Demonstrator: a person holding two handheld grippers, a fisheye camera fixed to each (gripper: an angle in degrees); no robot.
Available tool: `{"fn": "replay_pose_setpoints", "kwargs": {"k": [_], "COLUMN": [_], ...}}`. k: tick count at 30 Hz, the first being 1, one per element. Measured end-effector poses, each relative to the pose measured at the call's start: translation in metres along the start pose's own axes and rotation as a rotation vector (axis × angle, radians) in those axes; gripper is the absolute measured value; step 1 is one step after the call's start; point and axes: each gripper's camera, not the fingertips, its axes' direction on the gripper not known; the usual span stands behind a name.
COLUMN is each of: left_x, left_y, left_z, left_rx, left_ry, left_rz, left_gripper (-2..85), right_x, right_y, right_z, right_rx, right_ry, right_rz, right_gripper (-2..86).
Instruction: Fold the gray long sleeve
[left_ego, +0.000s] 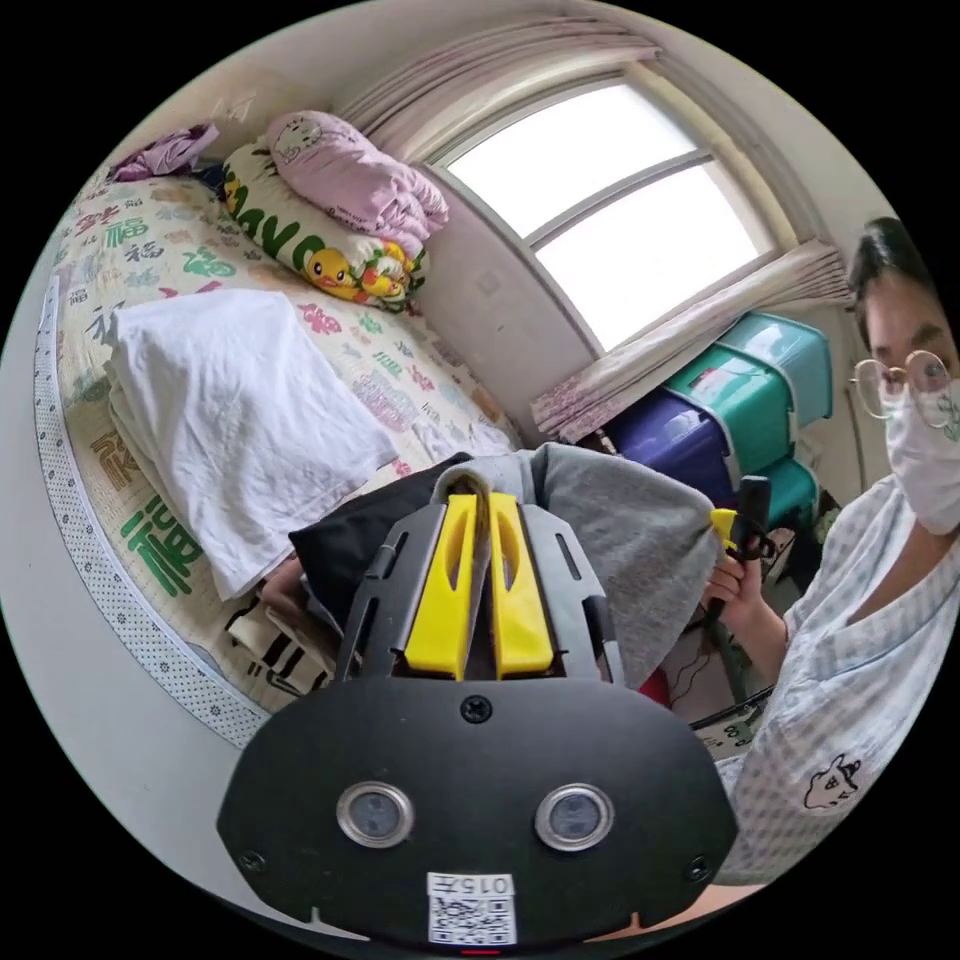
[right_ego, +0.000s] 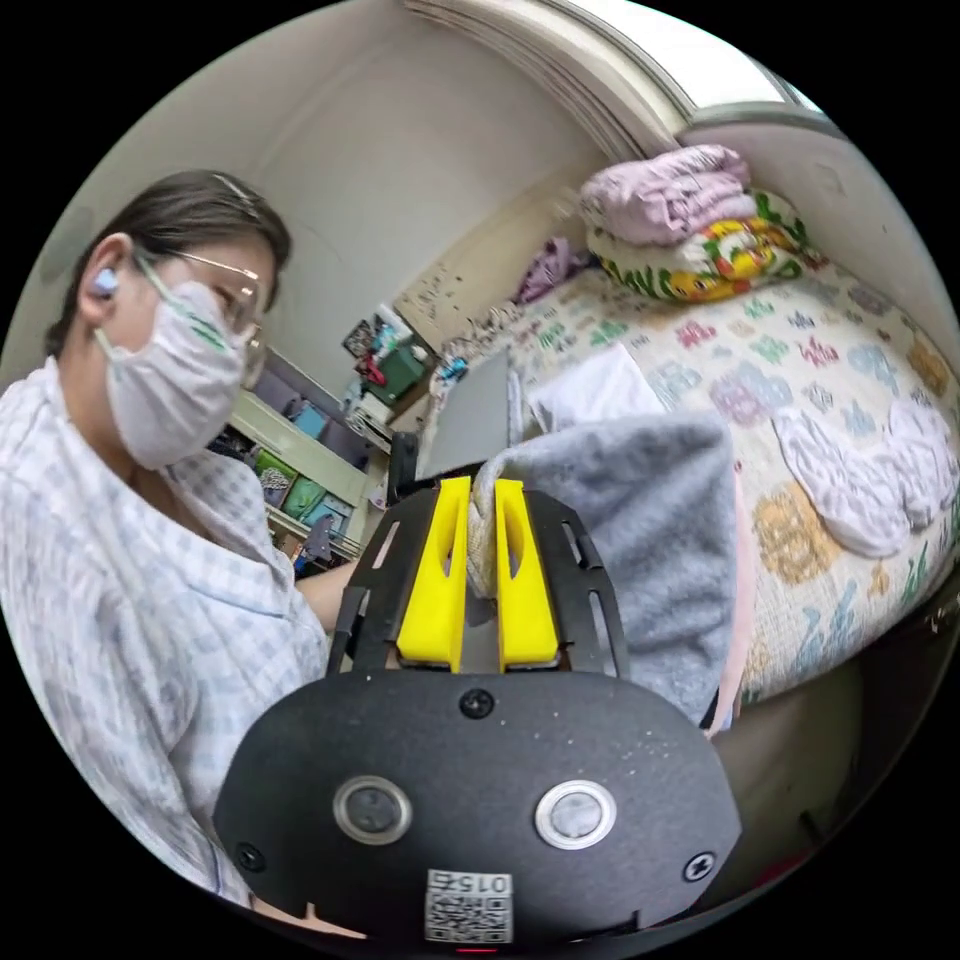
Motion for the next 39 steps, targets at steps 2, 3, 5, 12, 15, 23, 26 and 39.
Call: {"fn": "replay_pose_setpoints", "kwargs": {"k": [2, 3, 5, 12, 15, 23, 26, 39], "left_x": [0.015, 0.024, 0.037, 0.085, 0.095, 0.115, 0.102, -0.226], "left_y": [0.022, 0.038, 0.064, 0.168, 0.215, 0.312, 0.343, 0.435], "left_z": [-0.034, -0.059, -0.101, -0.283, -0.348, -0.463, -0.495, -0.473], "left_rx": [0.051, 0.079, 0.127, 0.236, 0.279, 0.4, 0.456, 0.132], "left_ry": [0.001, -0.006, -0.023, -0.272, -0.362, -0.479, -0.516, -0.808], "left_rz": [0.019, 0.027, 0.045, 0.075, 0.02, -0.068, -0.141, -0.77], "left_gripper": [0.2, 0.1, 0.1, 0.0, 0.0, -0.1, 0.0, 0.5], "right_x": [-0.006, -0.011, -0.02, -0.021, 0.001, 0.032, 0.042, 0.258], "right_y": [-0.002, -0.003, -0.003, 0.01, 0.022, 0.044, 0.033, -0.018], "right_z": [-0.015, -0.024, -0.032, 0.0, 0.029, 0.135, 0.166, 0.49], "right_rx": [0.037, 0.062, 0.079, 0.048, 0.035, -0.123, -0.179, -0.591], "right_ry": [-0.059, -0.086, -0.116, -0.309, -0.368, -0.48, -0.457, 0.258], "right_rz": [-0.026, -0.049, -0.082, -0.085, 0.013, 0.1, 0.074, 0.09], "right_gripper": [5.2, 5.2, 5.2, 5.0, 4.7, 2.7, 2.2, 0.1]}}
